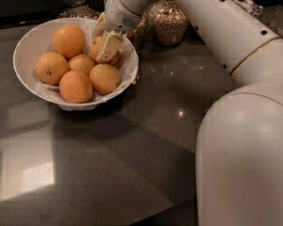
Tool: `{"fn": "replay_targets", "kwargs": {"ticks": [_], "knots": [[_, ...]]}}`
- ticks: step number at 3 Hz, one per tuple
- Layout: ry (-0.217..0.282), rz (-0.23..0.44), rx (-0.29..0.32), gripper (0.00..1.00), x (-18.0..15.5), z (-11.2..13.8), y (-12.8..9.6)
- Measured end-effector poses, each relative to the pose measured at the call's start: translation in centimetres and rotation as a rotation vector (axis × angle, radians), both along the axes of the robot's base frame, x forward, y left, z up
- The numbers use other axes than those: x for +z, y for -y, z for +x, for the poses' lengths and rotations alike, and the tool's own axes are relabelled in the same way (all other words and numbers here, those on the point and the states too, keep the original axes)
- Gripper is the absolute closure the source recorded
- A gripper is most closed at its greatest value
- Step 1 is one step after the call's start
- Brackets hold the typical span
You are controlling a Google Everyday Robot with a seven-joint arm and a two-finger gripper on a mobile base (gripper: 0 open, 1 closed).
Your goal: Pick orange from white bowl
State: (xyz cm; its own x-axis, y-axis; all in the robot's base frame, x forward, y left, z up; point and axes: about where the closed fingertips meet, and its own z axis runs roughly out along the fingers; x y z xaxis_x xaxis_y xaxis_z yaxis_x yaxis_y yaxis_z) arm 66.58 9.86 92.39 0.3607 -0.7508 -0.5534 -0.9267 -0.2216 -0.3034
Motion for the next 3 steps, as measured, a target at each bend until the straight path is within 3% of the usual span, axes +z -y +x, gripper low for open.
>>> {"fn": "replay_targets", "kwargs": {"ticks": [1, 3], "knots": [[0.000, 0.000, 0.000, 0.99, 0.0, 0.0, 0.0], [0.021, 0.016, 0.023, 1.00, 1.0, -0.8, -0.5]]}}
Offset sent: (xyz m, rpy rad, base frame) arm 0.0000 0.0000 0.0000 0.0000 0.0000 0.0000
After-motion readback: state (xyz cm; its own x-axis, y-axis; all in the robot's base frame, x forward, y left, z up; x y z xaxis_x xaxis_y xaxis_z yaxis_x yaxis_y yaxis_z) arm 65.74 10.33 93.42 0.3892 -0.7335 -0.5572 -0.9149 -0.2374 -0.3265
